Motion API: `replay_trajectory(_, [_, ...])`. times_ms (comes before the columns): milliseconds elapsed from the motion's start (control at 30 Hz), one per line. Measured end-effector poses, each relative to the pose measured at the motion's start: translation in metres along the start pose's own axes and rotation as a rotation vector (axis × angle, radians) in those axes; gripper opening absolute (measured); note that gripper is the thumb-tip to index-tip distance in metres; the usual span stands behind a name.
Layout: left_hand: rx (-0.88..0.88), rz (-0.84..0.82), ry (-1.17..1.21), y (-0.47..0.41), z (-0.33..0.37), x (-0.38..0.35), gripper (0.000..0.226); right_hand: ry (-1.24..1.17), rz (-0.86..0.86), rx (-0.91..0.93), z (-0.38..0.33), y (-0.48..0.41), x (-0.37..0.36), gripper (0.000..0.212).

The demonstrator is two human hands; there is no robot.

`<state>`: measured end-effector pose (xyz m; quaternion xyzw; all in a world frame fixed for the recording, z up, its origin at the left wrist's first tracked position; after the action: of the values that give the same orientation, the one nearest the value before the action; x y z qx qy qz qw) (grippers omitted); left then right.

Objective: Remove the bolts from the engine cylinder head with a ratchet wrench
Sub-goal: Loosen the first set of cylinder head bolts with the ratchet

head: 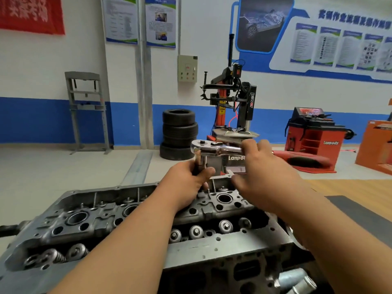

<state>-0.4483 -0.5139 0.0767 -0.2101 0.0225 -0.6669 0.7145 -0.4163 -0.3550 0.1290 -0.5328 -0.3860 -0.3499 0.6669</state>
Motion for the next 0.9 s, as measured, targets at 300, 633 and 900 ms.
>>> replay_trajectory(300, [0.004, 0.031, -0.049, 0.000, 0.000, 0.005, 0.023, 0.153, 0.048, -0.028, -0.024, 0.006, 0.023, 0.040])
replay_trajectory(633, [-0.092, 0.088, 0.019, -0.004, 0.007, 0.009, 0.012, -0.080, -0.223, 0.193, -0.058, -0.114, -0.013, 0.017])
replay_trajectory(900, [-0.098, 0.107, -0.087, 0.000, 0.016, 0.009, 0.013, -0.170, -0.125, -0.092, -0.014, -0.065, -0.011, 0.040])
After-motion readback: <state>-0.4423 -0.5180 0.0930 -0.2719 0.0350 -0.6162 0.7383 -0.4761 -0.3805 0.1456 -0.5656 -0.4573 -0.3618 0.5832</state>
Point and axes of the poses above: each hand's wrist, its own y-axis away from the middle knuckle, its own x-axis out of the back of the hand, z = x × y, the point moved 8 cm from there along -y, towards the middle knuckle, and after that the axes turned 12 degrees about y, right-handed, at the moved point
